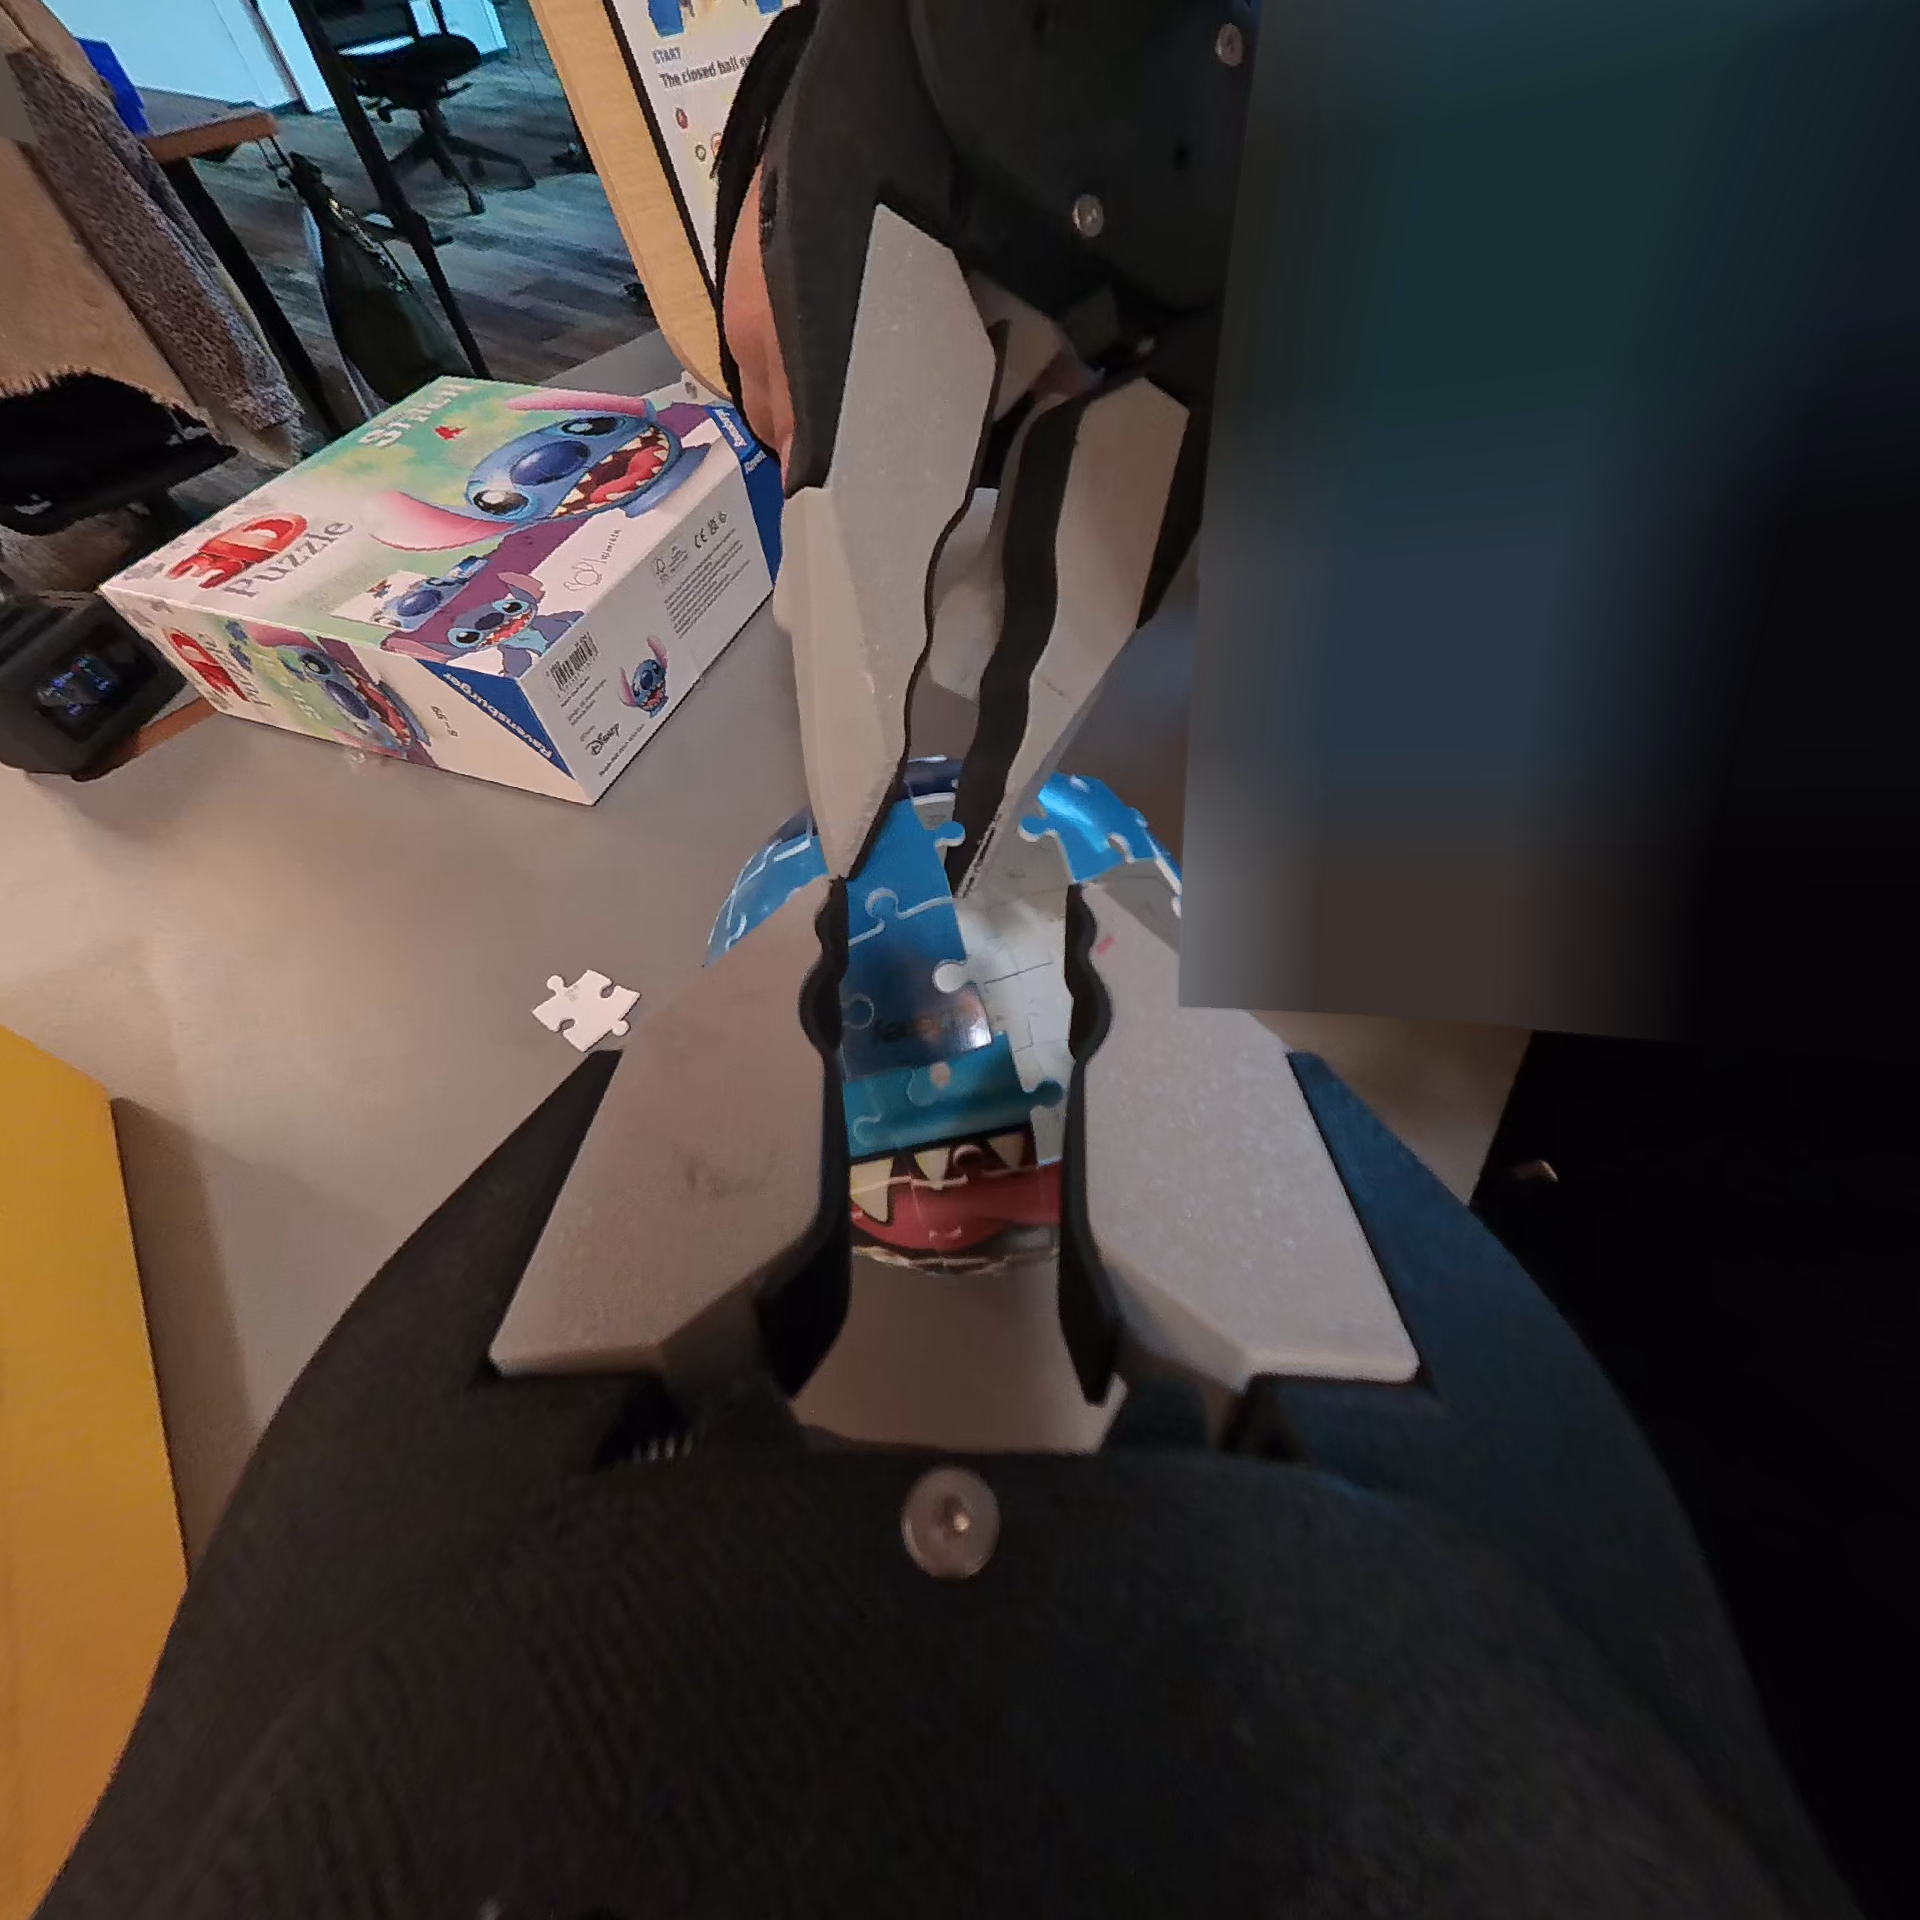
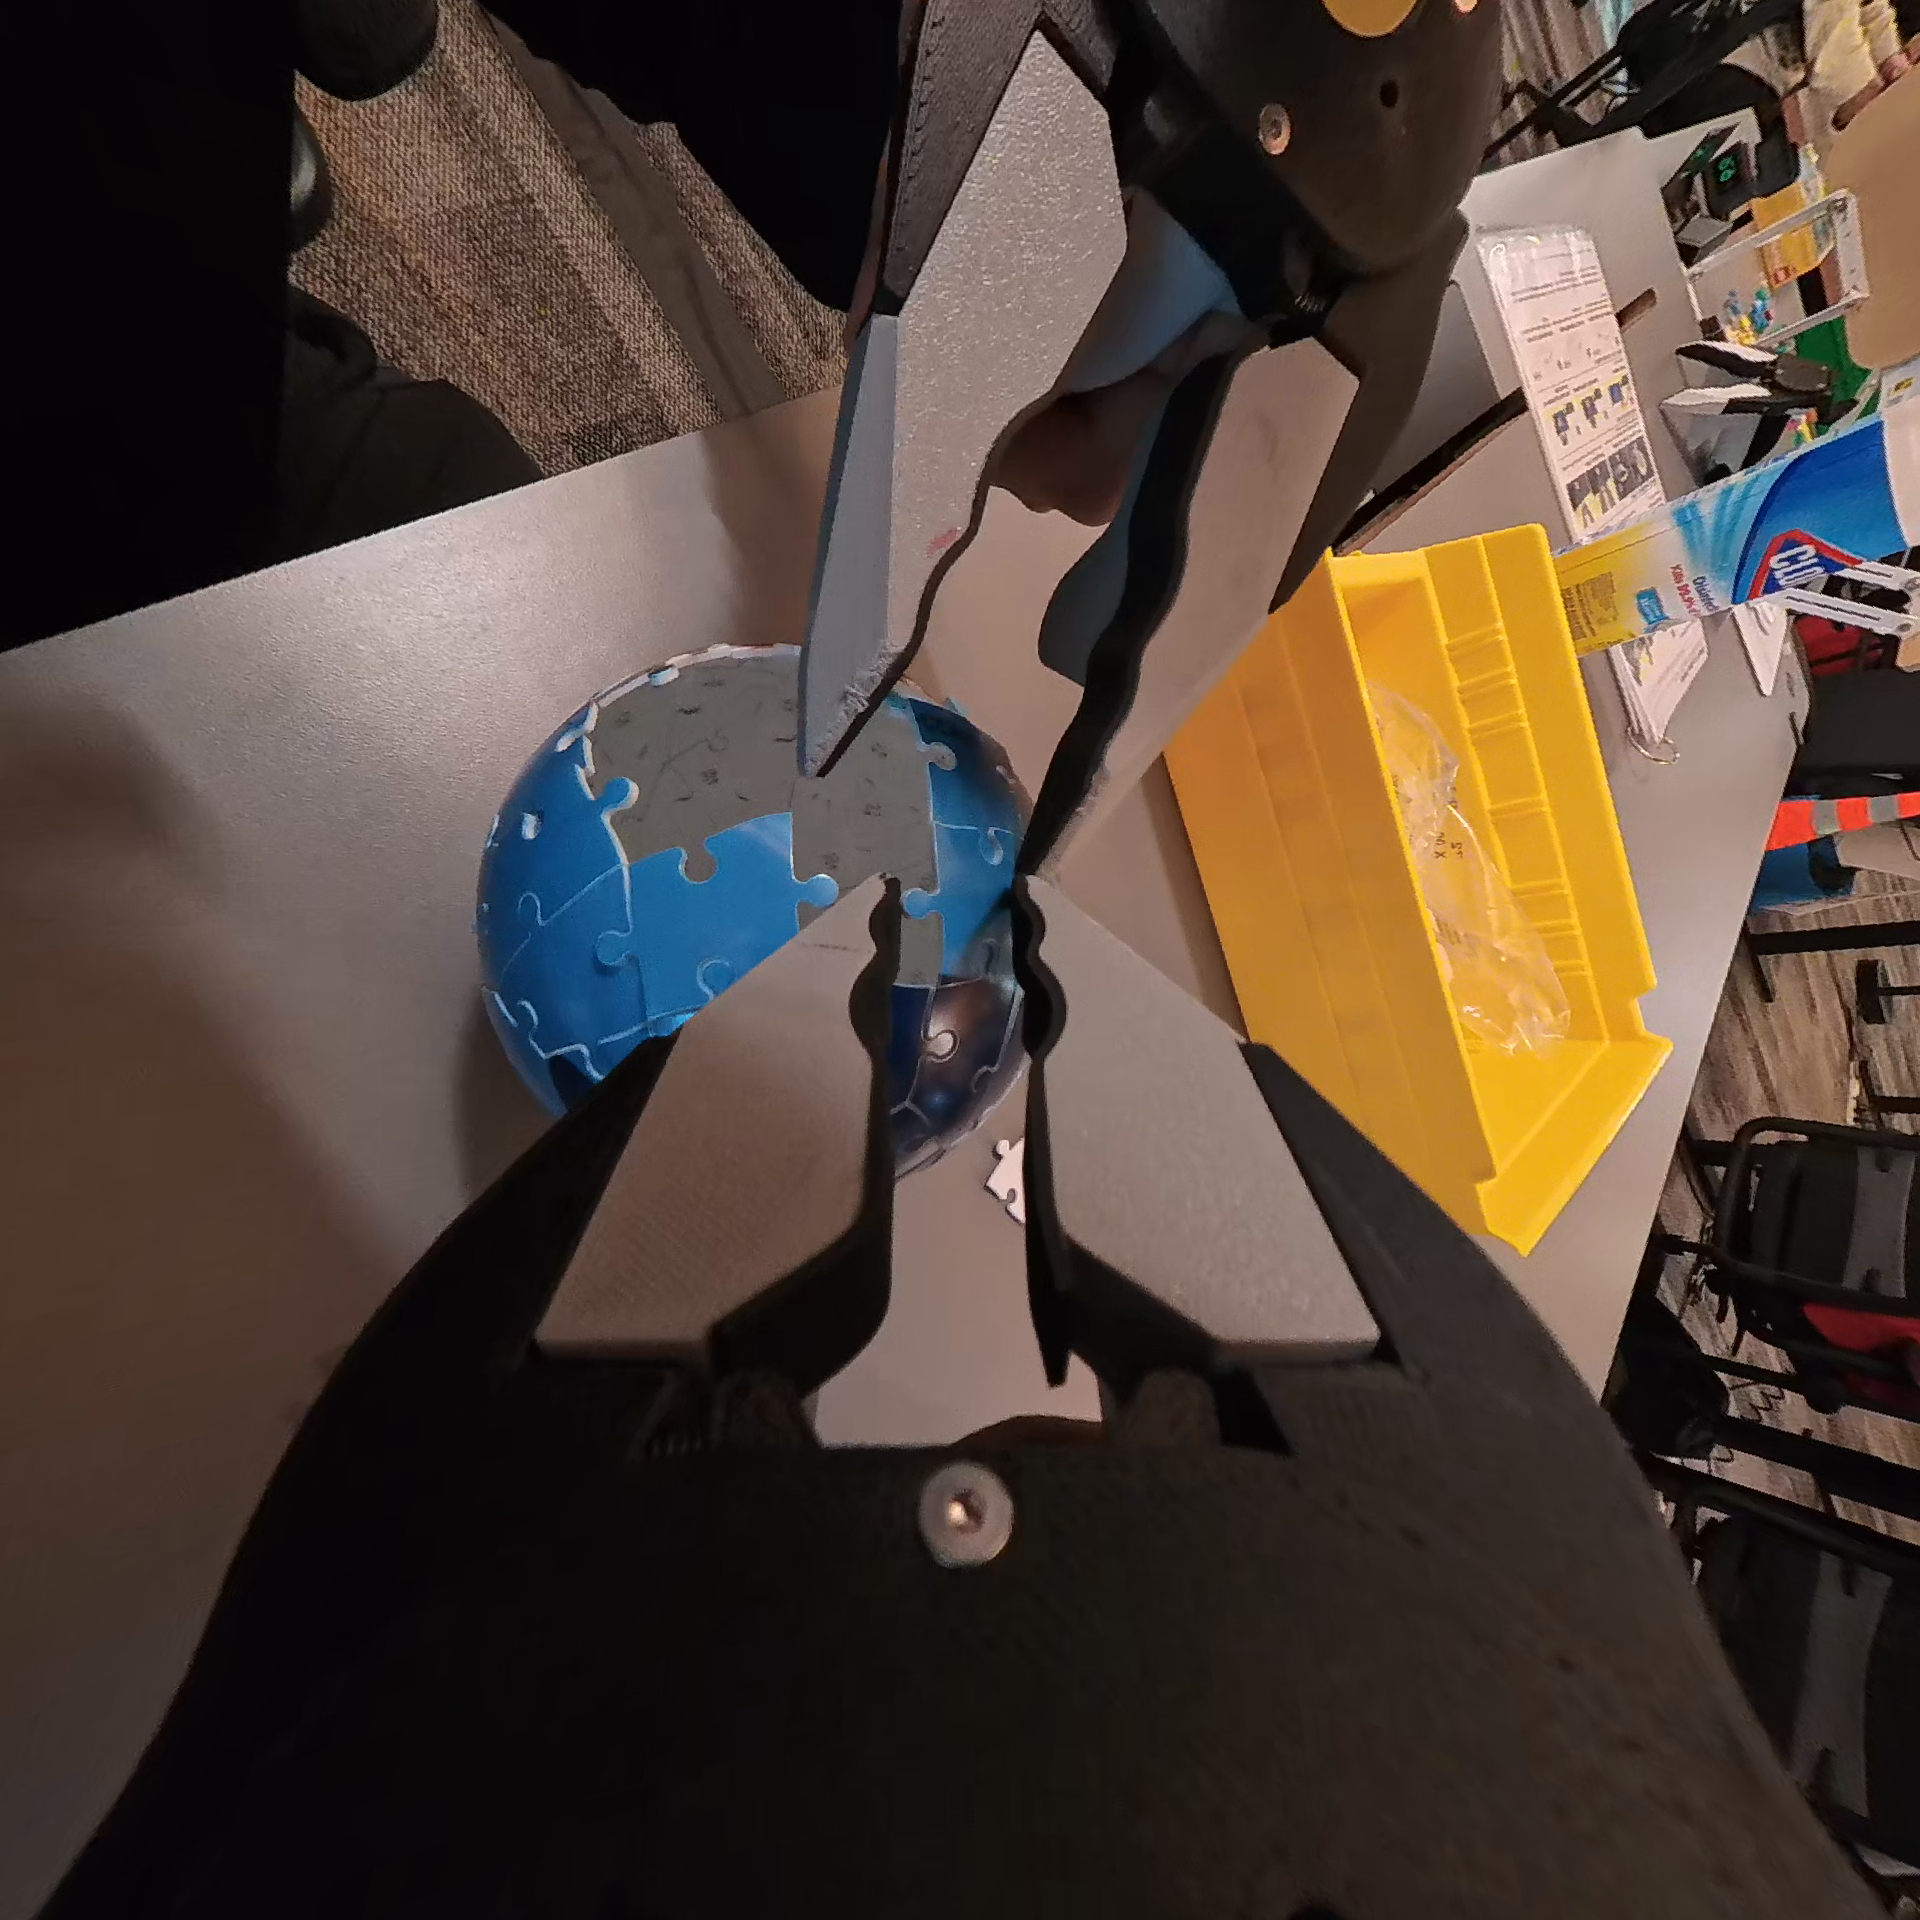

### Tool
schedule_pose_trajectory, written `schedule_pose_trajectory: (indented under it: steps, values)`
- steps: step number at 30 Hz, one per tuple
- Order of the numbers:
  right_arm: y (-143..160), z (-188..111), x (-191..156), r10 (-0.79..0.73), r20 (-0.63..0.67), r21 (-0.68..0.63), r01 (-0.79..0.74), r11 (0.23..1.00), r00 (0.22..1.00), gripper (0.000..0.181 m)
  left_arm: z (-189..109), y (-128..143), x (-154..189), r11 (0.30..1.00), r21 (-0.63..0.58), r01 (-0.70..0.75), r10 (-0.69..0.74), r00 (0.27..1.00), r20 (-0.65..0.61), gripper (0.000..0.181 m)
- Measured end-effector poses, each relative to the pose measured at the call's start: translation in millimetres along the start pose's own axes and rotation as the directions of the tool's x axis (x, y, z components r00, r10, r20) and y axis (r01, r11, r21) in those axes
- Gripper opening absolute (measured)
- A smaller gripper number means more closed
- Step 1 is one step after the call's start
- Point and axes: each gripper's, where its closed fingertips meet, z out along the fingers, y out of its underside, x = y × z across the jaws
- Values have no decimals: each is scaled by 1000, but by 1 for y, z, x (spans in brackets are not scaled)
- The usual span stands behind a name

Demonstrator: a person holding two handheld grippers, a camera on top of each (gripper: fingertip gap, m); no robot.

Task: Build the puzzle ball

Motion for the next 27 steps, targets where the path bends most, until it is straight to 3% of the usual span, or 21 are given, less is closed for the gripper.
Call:
schedule_pose_trajectory:
  steps: [9, 14, 27]
  values:
    - [-6, -10, 5, 70, 30, 89, -73, 993, 997, 22, -2, 1, -1, 1000, 9, 6, -6, 1000, 2, 39]
    - [-10, -19, 10, 176, 114, 194, -196, 961, 978, 20, -1, 1, -1, 1000, 13, 6, -6, 1000, -1, 38]
    - [1, -6, -2, 144, 117, 128, -159, 979, 983, 25, 0, 2, -2, 1000, 10, -11, 11, 1000, 20, 38]
